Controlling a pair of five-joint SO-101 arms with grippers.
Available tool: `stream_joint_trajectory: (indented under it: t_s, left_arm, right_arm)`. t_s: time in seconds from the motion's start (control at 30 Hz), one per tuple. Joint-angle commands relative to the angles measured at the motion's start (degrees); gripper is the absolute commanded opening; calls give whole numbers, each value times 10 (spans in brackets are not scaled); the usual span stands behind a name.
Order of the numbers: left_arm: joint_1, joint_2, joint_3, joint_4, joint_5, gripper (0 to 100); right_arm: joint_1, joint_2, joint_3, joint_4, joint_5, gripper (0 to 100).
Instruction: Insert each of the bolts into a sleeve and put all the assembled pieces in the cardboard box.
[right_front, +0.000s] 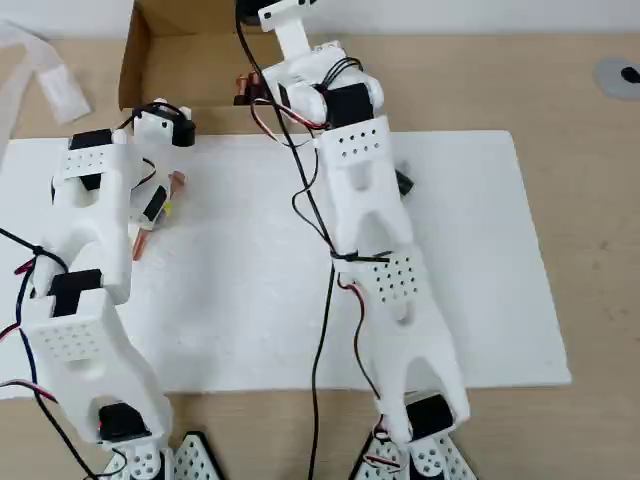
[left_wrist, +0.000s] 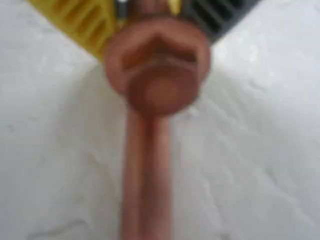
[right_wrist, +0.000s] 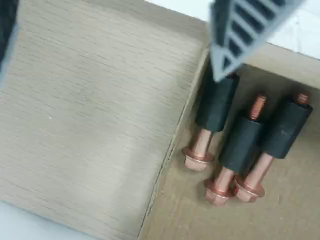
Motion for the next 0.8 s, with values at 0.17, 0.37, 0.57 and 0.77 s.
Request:
stream_joint_trajectory:
  t_s: [0.17,0.37,0.57,0.77]
  left_arm:
    - [-77,2,-190,164,-7,10]
    - [-89,2,-344,265,-6,10]
    - [-92,2,-355,278,-5,10]
    - [-104,3,-295,278,-5,10]
  right_arm:
    - [8,-57,-26,1,-4,308]
    - [8,-57,-26,1,-4,308]
    - [8,-57,-26,1,-4,308]
    - [8,-57,-26,1,-4,308]
